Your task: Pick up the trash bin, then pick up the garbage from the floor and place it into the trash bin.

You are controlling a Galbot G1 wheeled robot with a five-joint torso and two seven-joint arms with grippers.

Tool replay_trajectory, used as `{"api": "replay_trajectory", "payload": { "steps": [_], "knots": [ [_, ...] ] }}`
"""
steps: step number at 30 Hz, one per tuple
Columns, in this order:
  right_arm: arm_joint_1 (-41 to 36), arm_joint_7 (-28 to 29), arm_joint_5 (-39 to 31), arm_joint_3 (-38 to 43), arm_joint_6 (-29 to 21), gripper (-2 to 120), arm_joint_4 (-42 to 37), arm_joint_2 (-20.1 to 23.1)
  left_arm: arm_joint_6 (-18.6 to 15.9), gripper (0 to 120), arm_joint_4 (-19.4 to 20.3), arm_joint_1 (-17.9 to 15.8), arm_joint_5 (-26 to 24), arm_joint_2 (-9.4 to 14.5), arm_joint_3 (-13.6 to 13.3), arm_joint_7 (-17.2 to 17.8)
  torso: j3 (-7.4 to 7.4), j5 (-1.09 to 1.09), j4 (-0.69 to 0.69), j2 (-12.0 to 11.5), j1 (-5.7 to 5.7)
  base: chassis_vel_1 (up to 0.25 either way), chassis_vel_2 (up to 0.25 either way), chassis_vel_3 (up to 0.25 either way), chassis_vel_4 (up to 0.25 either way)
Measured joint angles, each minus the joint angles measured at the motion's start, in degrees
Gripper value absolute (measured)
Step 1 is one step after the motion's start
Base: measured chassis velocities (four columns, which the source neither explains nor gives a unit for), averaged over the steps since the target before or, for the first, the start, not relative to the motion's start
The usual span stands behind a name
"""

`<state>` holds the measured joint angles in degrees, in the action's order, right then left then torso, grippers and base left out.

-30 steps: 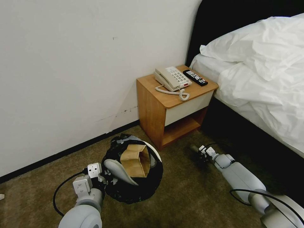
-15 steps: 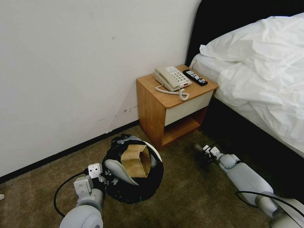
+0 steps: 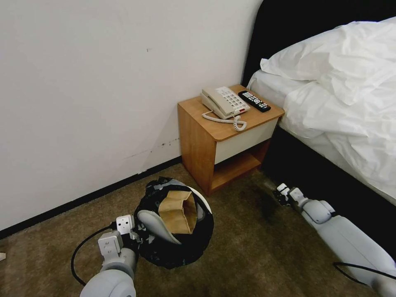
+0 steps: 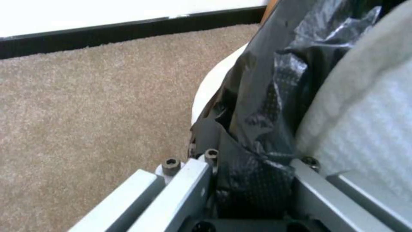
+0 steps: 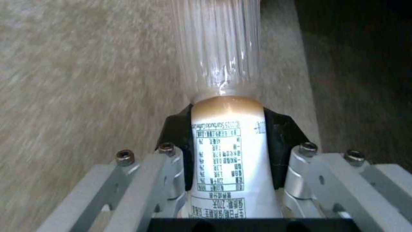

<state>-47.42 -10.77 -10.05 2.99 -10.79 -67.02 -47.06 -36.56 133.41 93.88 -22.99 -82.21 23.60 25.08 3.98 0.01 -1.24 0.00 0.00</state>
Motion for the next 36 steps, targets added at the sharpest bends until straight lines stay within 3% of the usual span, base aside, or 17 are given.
{"api": "replay_trajectory", "payload": {
  "steps": [11, 16, 21, 23, 25, 26, 36],
  "knots": [
    [-15.2, 2.8, -4.4, 11.8, 0.0, 29, -17.3, 9.6, 0.0, 0, 1.0, 2.0, -0.7, 1.4, -0.5, -0.1, 0.00, 0.00, 0.01, 0.0, 0.00, 0.000, 0.000, 0.000, 0.000],
    [-25.5, 4.9, -7.8, 20.9, 0.2, 29, -28.8, 13.1, -2.1, 0, 3.0, 3.4, -6.3, 4.0, -1.5, 3.9, 0.00, -0.01, -0.01, 0.0, 0.00, 0.000, 0.000, 0.000, 0.000],
    [-29.4, 6.3, -10.2, 24.7, 0.4, 29, -35.8, 13.5, -3.4, 0, 4.4, 3.6, -10.6, 6.2, -1.6, 7.8, 0.00, -0.01, 0.02, 0.0, 0.00, 0.000, 0.000, 0.000, 0.000],
    [-31.6, 7.1, -12.9, 27.0, 0.4, 29, -39.9, 14.0, -4.1, 0, 5.4, 3.4, -15.0, 7.9, -1.8, 11.2, 0.00, -0.02, 0.01, 0.0, 0.00, 0.000, 0.000, 0.000, 0.000],
    [-32.0, 7.2, -13.5, 27.5, 0.4, 29, -40.6, 14.2, -4.3, 0, 5.7, 3.3, -16.0, 8.3, -1.8, 11.9, 0.01, -0.01, 0.01, 0.0, 0.00, 0.000, 0.000, 0.000, 0.000],
    [-33.4, 7.9, -15.5, 29.0, 0.4, 29, -43.2, 14.6, -4.4, 0, 6.2, 3.1, -18.6, 9.6, -1.9, 13.4, 0.00, -0.02, -0.01, 0.0, 0.00, 0.000, 0.000, 0.000, 0.000],
    [-36.5, 9.8, -20.2, 34.0, 1.1, 29, -52.5, 15.8, -4.9, 0, 5.9, -0.2, -24.6, 13.4, -3.2, 16.8, 0.01, -0.02, 0.00, 0.0, 0.00, 0.000, 0.000, 0.000, 0.000]
  ]
}}
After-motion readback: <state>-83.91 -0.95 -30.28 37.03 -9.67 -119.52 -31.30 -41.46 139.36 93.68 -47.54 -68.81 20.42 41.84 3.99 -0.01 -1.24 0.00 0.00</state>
